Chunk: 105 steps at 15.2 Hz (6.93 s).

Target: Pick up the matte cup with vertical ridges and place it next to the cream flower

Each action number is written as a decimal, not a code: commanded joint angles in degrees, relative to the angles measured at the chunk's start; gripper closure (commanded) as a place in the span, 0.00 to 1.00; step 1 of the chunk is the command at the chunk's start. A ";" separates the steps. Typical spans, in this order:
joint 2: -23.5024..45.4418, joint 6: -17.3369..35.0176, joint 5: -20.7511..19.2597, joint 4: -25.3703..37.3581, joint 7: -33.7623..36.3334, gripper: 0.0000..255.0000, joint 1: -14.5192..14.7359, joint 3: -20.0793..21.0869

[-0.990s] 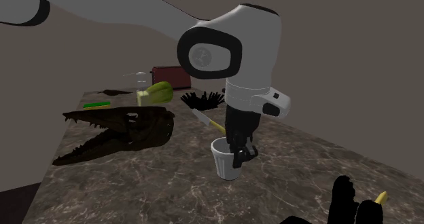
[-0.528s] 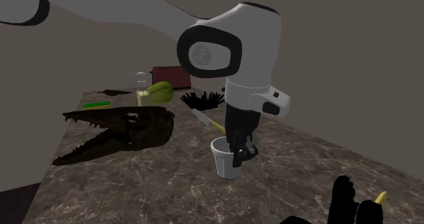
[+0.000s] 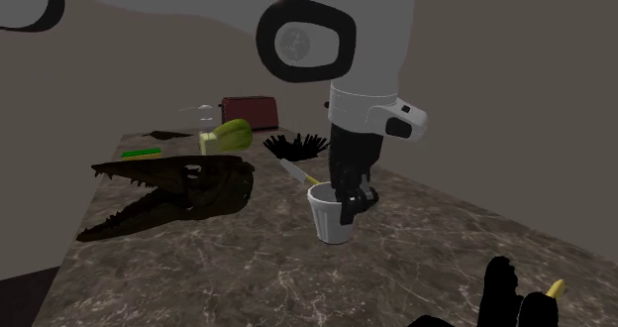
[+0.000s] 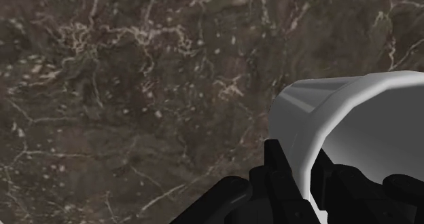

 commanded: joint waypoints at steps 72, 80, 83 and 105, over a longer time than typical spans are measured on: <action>-1.91 6.51 -5.24 0.09 36.49 1.00 25.44 10.63; -0.02 11.61 -4.41 -3.24 35.23 1.00 25.43 10.95; 0.53 12.78 -4.19 -3.89 34.92 1.00 25.41 11.05; -2.55 7.14 -5.08 -1.35 35.50 0.00 24.91 10.43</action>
